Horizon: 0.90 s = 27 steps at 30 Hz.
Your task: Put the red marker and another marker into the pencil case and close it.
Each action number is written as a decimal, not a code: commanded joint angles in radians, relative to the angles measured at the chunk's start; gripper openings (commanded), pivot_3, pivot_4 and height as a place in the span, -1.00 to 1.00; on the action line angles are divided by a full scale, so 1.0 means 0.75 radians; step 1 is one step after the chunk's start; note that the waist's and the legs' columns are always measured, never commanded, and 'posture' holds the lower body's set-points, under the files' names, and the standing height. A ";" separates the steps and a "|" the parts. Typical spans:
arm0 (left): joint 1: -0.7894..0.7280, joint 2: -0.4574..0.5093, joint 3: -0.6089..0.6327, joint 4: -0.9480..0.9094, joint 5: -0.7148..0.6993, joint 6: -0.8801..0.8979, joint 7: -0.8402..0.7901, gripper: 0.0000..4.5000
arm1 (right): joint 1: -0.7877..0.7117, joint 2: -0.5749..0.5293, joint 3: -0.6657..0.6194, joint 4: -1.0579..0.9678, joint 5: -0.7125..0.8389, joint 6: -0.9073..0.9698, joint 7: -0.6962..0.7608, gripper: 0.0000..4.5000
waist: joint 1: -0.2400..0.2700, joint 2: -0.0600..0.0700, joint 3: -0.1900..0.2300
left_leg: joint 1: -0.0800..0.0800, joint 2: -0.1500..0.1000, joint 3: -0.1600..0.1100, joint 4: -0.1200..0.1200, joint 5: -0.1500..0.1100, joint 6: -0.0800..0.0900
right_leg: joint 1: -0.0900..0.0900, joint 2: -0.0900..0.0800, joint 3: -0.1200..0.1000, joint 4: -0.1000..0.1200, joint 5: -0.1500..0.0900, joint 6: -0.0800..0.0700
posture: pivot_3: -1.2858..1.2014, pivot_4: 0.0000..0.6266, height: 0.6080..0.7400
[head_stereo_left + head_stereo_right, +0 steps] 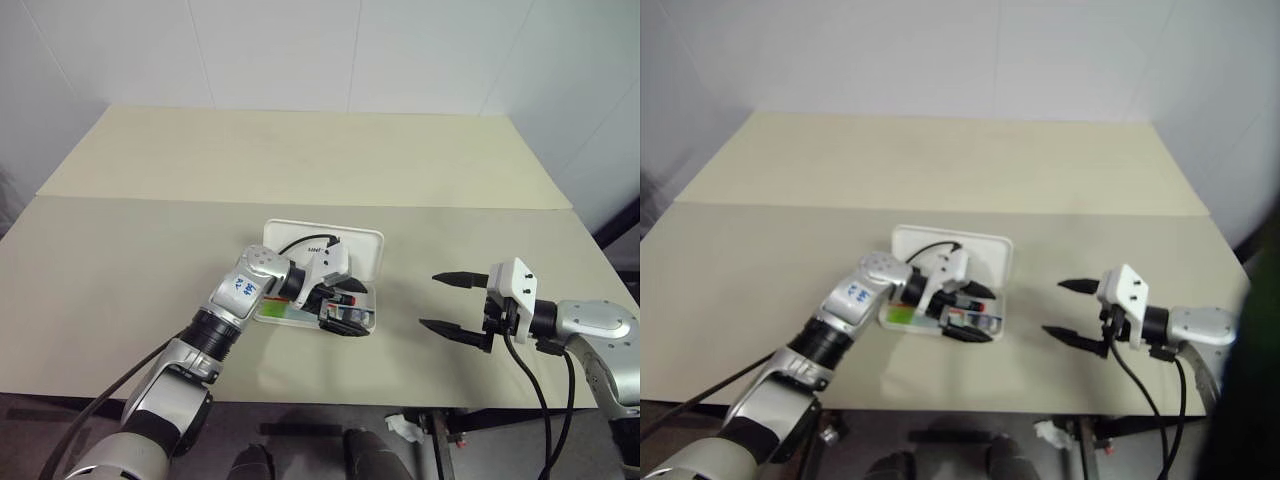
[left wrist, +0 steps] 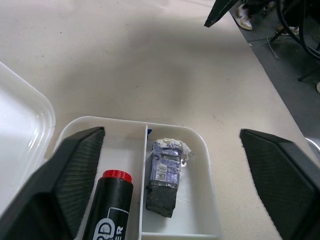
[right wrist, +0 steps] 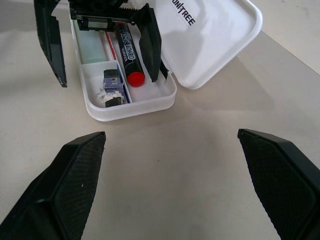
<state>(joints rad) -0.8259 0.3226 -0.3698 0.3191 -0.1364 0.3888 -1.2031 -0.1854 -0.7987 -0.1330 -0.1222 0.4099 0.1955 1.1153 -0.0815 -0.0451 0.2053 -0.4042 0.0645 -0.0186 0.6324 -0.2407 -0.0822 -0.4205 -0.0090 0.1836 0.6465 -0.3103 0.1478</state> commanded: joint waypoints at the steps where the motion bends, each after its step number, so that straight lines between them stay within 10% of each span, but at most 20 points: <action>1: 0.019 0.023 0.050 -0.159 -0.045 -0.022 -0.010 0.99 | -0.004 -0.015 -0.048 -0.025 0.019 -0.017 -0.005 1.00 | -0.002 0.000 0.000 | 0.000 0.000 0.000 0.000 0.000 0.000 | 0.000 0.000 0.000 0.000 0.000 0.000 | 0.03 -0.52 1.00; 12: 0.095 0.219 0.375 -0.387 -0.285 -0.119 -0.076 0.99 | -0.028 0.000 -0.045 -0.024 0.066 -0.007 0.012 1.00 | -0.003 0.000 0.000 | 0.003 0.000 0.000 0.000 0.001 0.001 | 0.002 0.000 0.000 0.002 0.000 0.000 | 0.03 -0.52 1.00; 27: -0.061 0.463 0.674 0.403 -0.223 -0.515 0.017 0.99 | -0.155 0.070 -0.007 0.089 0.065 -0.062 0.048 1.00 | -0.002 0.000 0.000 | 0.007 0.000 -0.001 0.002 0.001 0.001 | 0.010 0.000 -0.001 -0.005 0.001 0.001 | 0.03 -0.52 1.00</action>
<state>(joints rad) -0.8318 0.6500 0.1097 0.5767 -0.3123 0.0426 -1.2011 -0.2918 -0.7479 -0.1256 -0.0443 0.4427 0.1753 1.1388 -0.0831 -0.0448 0.2054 -0.3988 0.0646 -0.0192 0.6337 -0.2401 -0.0811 -0.4128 -0.0091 0.1828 0.6431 -0.3097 0.1486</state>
